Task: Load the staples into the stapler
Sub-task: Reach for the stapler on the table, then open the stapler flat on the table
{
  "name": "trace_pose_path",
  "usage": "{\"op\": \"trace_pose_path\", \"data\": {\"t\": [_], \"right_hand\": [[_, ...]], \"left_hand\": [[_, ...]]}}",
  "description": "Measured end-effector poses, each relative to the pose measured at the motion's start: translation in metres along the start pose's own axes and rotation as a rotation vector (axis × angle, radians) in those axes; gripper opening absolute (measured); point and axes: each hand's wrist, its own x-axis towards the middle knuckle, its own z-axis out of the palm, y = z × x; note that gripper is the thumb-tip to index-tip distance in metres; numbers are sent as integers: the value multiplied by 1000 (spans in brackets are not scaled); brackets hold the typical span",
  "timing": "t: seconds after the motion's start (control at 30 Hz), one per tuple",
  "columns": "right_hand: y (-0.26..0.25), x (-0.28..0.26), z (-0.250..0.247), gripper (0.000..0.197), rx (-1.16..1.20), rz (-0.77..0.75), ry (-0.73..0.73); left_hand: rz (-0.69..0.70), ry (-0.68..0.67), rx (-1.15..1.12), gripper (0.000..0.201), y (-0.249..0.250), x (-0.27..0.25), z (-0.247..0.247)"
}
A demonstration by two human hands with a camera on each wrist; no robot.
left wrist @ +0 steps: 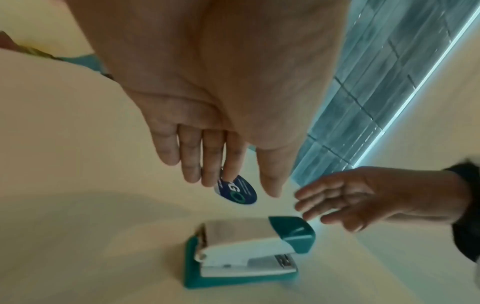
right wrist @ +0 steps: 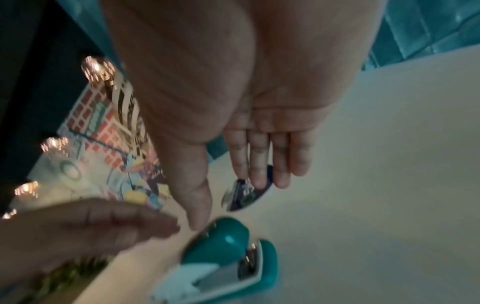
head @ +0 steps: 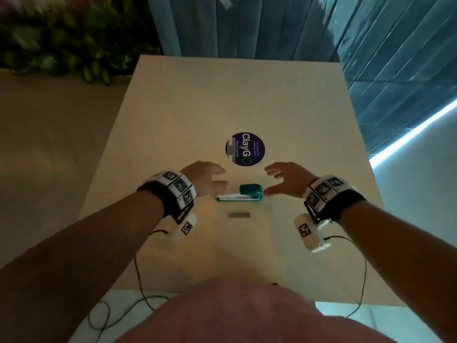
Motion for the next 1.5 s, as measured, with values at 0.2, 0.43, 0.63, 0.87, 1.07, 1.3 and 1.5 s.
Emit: {"op": "trace_pose_path", "data": {"t": [0.2, 0.43, 0.63, 0.87, 1.07, 1.3, 1.5], "right_hand": [[-10, 14, 36, 70, -247, -61, -38], [-7, 21, 45, 60, -291, -29, 20], [-5, 24, 42, 59, -258, -17, 4], [2, 27, 42, 48, -194, -41, 24], [6, 27, 46, 43, -161, -85, 43], [10, 29, 49, 41, -166, -91, 51], [12, 29, 49, 40, -163, -108, 51]], "left_hand": [[133, -106, 108, 34, 45, 25, 32], [167, 59, 157, 20, 52, 35, 51], [205, 86, 159, 23, 45, 40, 51], [301, 180, -88, 32, 25, 13, 25], [252, 264, -194, 31, -33, -25, -9], [66, 285, -121, 27, -87, -26, 7], [55, 279, -121, 25, -98, -12, 31]]}}
